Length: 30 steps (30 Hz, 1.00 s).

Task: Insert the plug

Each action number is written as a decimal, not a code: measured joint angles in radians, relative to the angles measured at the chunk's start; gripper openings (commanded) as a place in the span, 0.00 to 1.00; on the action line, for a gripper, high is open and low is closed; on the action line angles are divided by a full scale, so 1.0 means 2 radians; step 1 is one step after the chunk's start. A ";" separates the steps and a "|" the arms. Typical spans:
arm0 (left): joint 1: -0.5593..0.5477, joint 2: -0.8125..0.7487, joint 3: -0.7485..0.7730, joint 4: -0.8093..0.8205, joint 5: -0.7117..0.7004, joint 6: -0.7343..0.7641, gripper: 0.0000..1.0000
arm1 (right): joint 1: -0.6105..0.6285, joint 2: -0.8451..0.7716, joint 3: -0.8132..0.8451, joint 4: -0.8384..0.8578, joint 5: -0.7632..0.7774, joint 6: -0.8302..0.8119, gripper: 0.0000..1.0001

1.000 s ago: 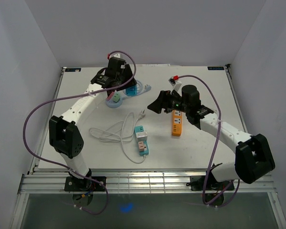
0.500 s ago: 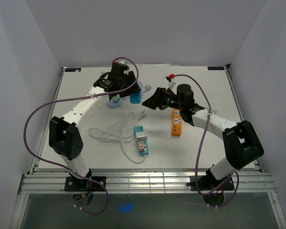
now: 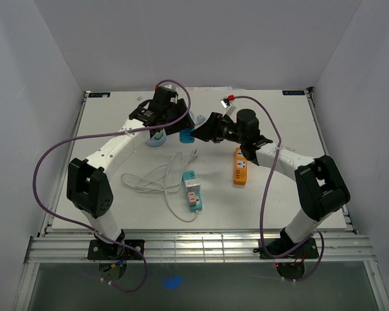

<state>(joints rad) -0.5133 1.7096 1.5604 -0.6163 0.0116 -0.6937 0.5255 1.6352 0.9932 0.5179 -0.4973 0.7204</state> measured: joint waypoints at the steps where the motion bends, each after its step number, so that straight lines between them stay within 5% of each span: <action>1: 0.000 0.000 -0.001 0.001 0.001 -0.001 0.53 | 0.000 0.002 0.003 0.003 0.000 0.002 0.64; 12: -0.004 -0.002 -0.005 0.005 0.014 -0.005 0.54 | 0.000 0.035 0.009 0.017 -0.001 0.018 0.42; 17: -0.004 -0.002 -0.008 0.007 0.015 -0.006 0.60 | 0.001 0.036 0.010 0.023 -0.010 0.024 0.09; 30: -0.002 -0.014 -0.008 0.002 0.030 -0.003 0.98 | -0.001 0.036 0.007 0.030 -0.013 0.027 0.08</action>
<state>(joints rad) -0.5163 1.6821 1.5452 -0.6128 0.0719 -0.6998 0.5232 1.7069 1.0069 0.5785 -0.5236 0.7753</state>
